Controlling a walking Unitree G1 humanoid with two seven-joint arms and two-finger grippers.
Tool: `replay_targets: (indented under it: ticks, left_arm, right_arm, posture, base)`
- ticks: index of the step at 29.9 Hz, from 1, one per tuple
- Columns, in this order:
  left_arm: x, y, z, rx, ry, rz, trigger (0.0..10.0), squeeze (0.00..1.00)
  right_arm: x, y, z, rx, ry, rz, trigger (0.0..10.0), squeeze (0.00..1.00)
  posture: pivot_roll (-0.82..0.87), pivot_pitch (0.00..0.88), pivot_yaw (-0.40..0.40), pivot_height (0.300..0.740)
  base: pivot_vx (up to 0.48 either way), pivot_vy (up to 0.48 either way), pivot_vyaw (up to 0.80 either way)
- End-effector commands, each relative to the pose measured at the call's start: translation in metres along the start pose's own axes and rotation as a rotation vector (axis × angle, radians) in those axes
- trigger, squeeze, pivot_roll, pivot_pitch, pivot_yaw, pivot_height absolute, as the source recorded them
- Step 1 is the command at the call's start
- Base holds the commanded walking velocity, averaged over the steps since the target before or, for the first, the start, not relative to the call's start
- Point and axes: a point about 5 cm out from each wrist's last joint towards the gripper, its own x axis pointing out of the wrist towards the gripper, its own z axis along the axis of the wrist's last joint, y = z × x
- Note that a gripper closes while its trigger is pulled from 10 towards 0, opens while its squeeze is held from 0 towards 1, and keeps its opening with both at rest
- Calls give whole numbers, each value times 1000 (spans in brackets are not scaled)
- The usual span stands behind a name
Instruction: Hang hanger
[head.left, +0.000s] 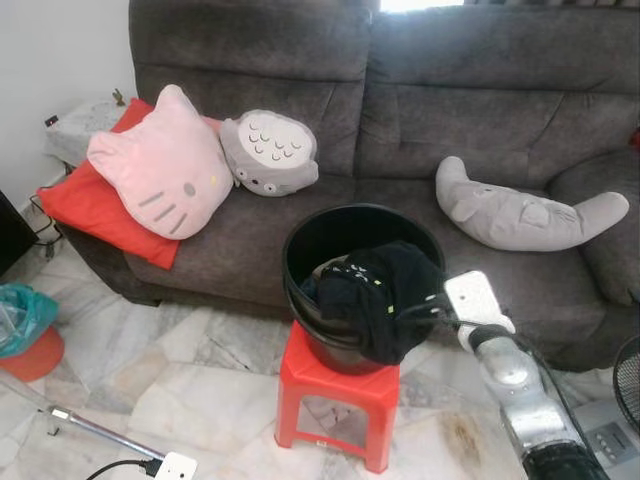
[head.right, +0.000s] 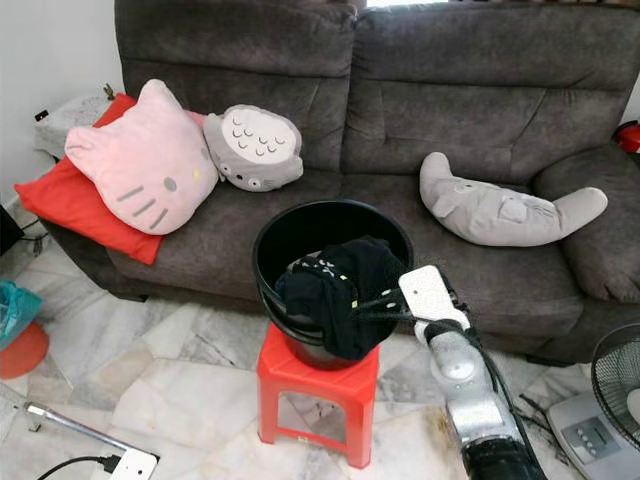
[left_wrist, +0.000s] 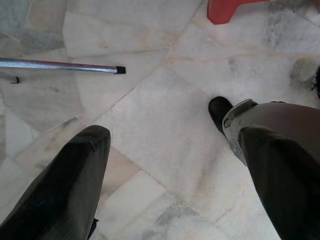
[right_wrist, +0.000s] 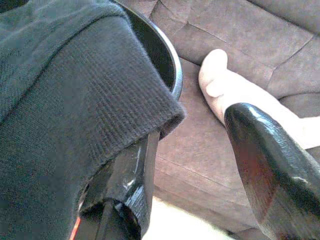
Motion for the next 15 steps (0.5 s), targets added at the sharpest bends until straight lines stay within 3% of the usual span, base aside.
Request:
replay_targets:
  ticks: [1,10,15]
  left_arm:
    - [0,3,0,14,-9,7,10000,0]
    - [0,2,4,25,-25,10,10000,0]
    - [1,1,6,30,-33,8,10000,0]
  right_arm:
    - [2,1,2,21,-15,20,10000,0]
    - [2,6,-1,36,-31,122,10000,0]
    - [0,8,2,-13,-76,171,10000,0]
  posture:
    - [-137,0,36,740]
    - [-135,0,37,740]
    - [-135,0,37,740]
  base:
    - [0,0,0]
    - [0,0,0]
    - [0,0,0]
